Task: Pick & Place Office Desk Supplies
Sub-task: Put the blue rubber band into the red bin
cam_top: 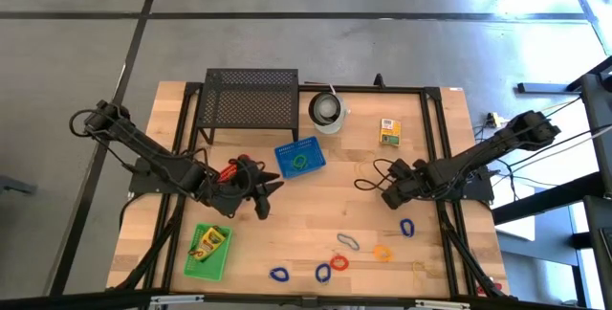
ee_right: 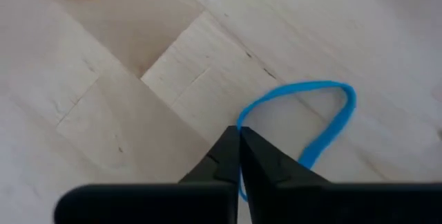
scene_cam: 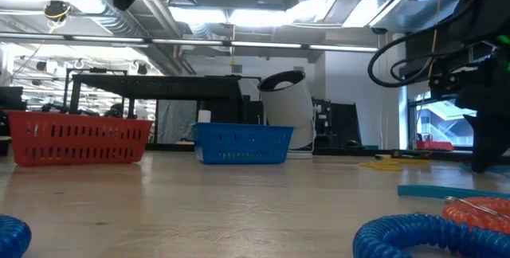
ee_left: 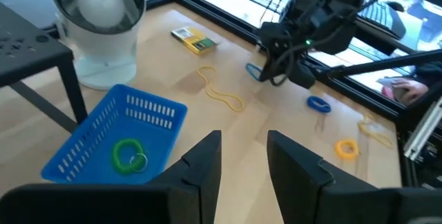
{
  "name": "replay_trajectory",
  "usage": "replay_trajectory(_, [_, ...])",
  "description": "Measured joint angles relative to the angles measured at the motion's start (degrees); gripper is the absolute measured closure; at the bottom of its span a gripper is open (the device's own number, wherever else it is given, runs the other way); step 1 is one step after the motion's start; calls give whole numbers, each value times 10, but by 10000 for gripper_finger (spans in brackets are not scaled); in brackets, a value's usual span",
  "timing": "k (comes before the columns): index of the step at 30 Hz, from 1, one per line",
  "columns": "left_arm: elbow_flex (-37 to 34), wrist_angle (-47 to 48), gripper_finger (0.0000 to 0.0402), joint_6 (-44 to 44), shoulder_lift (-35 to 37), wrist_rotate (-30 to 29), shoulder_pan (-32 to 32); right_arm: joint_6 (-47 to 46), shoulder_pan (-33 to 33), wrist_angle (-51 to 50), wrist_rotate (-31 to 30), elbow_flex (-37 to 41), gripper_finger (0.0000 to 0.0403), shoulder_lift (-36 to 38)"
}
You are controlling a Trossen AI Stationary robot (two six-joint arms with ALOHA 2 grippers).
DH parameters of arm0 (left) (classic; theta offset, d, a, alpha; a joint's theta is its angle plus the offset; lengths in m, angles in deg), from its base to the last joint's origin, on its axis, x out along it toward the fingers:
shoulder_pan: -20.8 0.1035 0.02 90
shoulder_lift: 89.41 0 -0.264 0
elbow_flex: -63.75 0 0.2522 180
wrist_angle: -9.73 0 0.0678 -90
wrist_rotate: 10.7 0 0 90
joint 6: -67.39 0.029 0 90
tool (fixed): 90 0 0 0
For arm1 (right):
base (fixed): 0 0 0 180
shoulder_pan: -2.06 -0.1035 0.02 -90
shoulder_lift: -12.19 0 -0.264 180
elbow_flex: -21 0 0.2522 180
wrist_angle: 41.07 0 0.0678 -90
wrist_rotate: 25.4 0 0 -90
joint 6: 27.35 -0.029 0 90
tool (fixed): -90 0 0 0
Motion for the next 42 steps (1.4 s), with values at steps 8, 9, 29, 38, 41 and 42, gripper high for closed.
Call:
replay_trajectory(8, [0,-1,298,0,-16,-51,0,108,-20,37,-78,-71,395,-1])
replay_trajectory(9, [0,0,299,0,-21,-55,0,131,-25,58,-91,-81,395,0])
replay_trajectory(29, [0,-222,299,262,-157,-27,1,600,-46,534,34,-113,393,0])
replay_trajectory(38, [0,-411,233,458,-205,84,1,638,-44,564,72,-113,393,1])
replay_trajectory(41, [0,-474,203,523,-222,111,1,639,-37,569,130,-113,393,1])
replay_trajectory(42, [0,-497,194,542,-228,119,1,641,-34,573,149,-113,393,1])
